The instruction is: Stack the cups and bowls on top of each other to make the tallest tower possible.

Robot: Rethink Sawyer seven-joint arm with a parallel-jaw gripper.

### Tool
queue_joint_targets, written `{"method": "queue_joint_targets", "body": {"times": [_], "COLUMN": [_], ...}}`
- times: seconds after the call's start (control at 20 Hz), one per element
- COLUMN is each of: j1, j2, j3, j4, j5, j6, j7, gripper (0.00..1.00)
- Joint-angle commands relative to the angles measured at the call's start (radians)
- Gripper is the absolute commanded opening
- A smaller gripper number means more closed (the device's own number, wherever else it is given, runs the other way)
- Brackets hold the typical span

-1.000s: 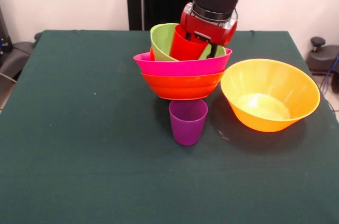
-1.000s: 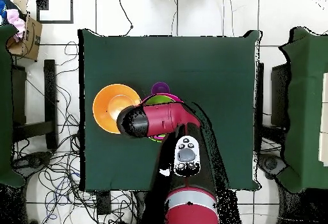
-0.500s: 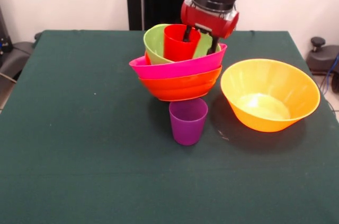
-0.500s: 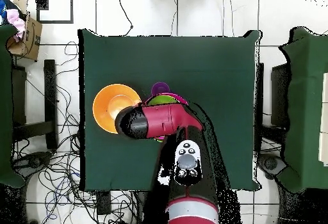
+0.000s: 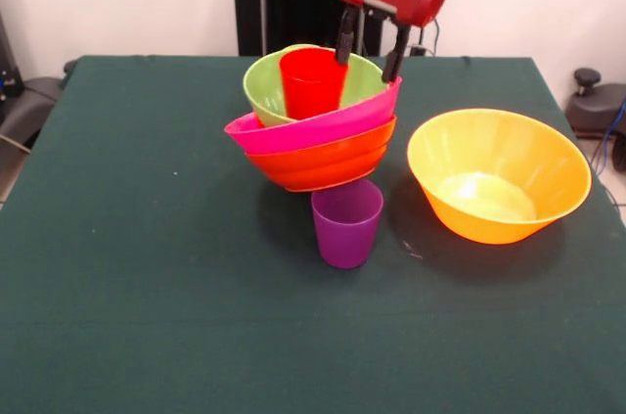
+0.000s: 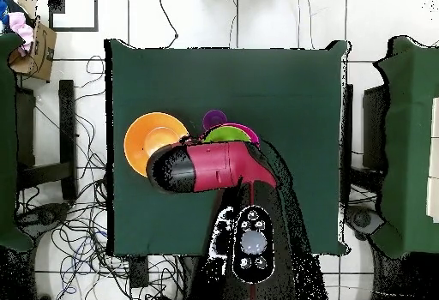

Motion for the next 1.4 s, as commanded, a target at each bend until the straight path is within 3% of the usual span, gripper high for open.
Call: {"method": "queue_joint_targets", "body": {"times": [0.05,0.8,1.4], "j1": [0.008,0.016,0.021], "j2": [-0.016,-0.021,0.042], "j3": [0.082,0.081,0.089], "j4": [0.058,0.056,0.013], "j5": [0.004,0.005,-0.008], "j6": [0.104,0.114,0.078], "j7": [-0.055,-0.04,-0.027], "gripper": [1.0,1.0,1.0]}}
